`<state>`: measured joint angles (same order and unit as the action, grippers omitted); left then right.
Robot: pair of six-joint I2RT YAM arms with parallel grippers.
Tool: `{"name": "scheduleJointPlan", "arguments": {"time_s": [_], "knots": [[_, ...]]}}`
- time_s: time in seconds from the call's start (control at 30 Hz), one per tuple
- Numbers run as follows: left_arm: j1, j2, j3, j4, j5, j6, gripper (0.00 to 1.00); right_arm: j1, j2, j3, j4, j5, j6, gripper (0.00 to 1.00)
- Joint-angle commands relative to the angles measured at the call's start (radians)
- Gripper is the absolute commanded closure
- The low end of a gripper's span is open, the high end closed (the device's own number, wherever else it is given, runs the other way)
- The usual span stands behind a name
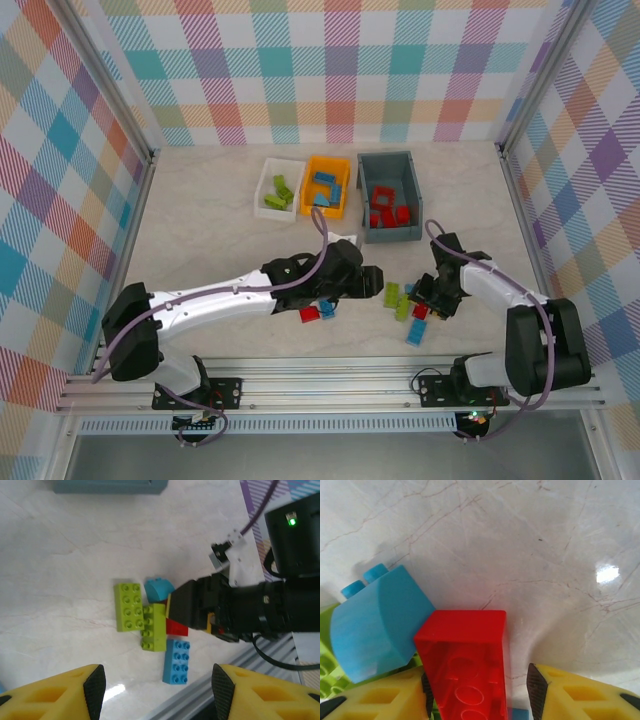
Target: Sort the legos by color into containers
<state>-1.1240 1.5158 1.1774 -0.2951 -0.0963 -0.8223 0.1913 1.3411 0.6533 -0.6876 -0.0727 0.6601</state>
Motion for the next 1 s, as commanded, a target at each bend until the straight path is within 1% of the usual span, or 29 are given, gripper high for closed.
{"name": "scheduleJointPlan", "arguments": {"time_s": [0.0, 0.07, 0.13, 0.2, 0.23, 0.33, 0.4, 0.5, 0.6, 0.73, 0.83, 0.9, 0.97], "knots": [[-0.031, 0.015, -0.009, 0.076, 0.045, 0.005, 0.40, 0.007, 0.010, -0.010, 0.021, 0.024, -0.012, 0.49], [-0.039, 0.025, -0.003, 0.074, 0.043, 0.002, 0.41, 0.007, 0.019, -0.010, 0.033, 0.034, -0.008, 0.53], [-0.042, 0.029, 0.005, 0.068, 0.038, 0.002, 0.41, 0.007, 0.018, -0.011, 0.037, 0.047, -0.003, 0.59], [-0.042, 0.023, 0.009, 0.056, 0.023, 0.005, 0.41, 0.007, -0.011, -0.008, 0.024, 0.071, 0.003, 0.67], [-0.042, 0.015, 0.010, 0.048, 0.009, 0.007, 0.41, 0.007, -0.042, -0.002, 0.009, 0.087, 0.005, 0.68], [-0.041, -0.033, 0.014, 0.026, -0.045, 0.027, 0.40, 0.007, -0.153, 0.037, -0.063, 0.154, -0.006, 0.71], [-0.042, -0.066, 0.027, -0.031, -0.088, 0.050, 0.39, 0.008, -0.212, 0.092, -0.097, 0.176, -0.032, 0.72], [-0.028, -0.106, 0.061, -0.085, -0.138, 0.082, 0.38, 0.025, -0.222, 0.208, -0.109, 0.183, -0.087, 0.72], [0.006, -0.134, 0.090, -0.135, -0.178, 0.094, 0.38, 0.061, -0.118, 0.350, -0.090, 0.177, -0.139, 0.73], [0.075, -0.151, 0.105, -0.179, -0.191, 0.089, 0.38, 0.074, 0.102, 0.569, -0.051, 0.156, -0.198, 0.73], [0.104, -0.172, 0.090, -0.192, -0.212, 0.075, 0.38, 0.074, 0.298, 0.785, -0.085, 0.166, -0.233, 0.74], [0.112, -0.185, 0.075, -0.193, -0.219, 0.068, 0.38, 0.078, 0.424, 0.925, -0.122, 0.200, -0.248, 0.74], [0.115, -0.192, 0.059, -0.191, -0.221, 0.062, 0.38, 0.080, 0.549, 1.084, -0.184, 0.273, -0.261, 0.73]]}}
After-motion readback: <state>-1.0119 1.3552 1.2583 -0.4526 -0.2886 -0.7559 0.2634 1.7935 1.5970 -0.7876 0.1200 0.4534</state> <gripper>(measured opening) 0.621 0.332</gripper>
